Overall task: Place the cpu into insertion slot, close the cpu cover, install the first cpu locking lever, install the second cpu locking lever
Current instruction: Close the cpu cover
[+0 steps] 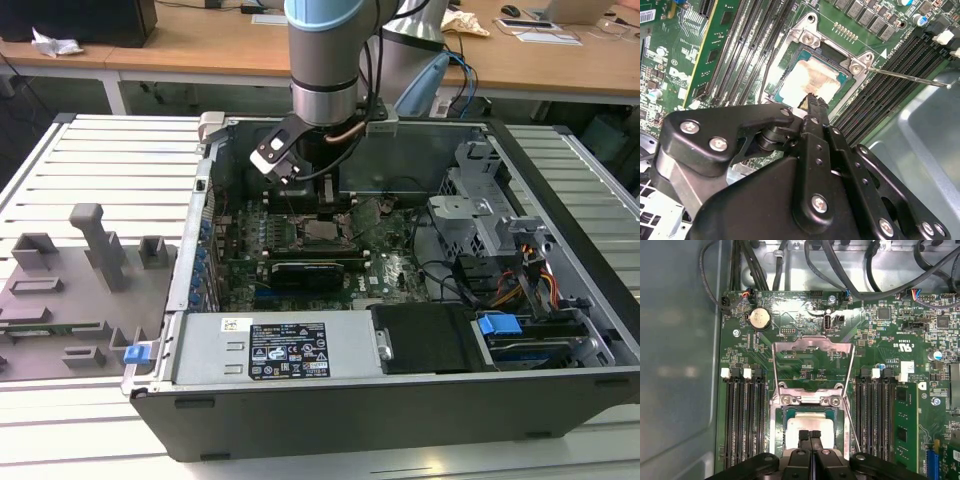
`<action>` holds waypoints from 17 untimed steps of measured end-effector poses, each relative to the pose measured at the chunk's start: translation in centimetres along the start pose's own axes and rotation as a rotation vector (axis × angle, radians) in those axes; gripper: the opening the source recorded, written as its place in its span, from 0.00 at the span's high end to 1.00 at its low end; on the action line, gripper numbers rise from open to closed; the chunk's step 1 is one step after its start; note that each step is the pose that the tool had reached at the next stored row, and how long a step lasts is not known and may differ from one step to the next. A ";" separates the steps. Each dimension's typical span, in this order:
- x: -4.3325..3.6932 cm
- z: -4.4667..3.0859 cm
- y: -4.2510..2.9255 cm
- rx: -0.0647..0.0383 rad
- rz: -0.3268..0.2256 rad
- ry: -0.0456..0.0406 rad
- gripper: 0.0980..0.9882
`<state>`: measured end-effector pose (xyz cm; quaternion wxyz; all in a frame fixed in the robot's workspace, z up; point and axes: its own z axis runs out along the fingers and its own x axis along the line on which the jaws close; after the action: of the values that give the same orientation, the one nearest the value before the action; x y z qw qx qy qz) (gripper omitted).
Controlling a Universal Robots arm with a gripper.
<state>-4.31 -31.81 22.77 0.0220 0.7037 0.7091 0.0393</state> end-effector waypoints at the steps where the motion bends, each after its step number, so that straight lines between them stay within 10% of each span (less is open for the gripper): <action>1: 0.00 0.00 0.00 0.000 0.000 0.0000 0.99; 17: 0.01 -0.62 0.05 0.000 0.000 -0.0001 0.99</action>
<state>-4.31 -31.81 23.38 0.0220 0.7037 0.7091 0.0392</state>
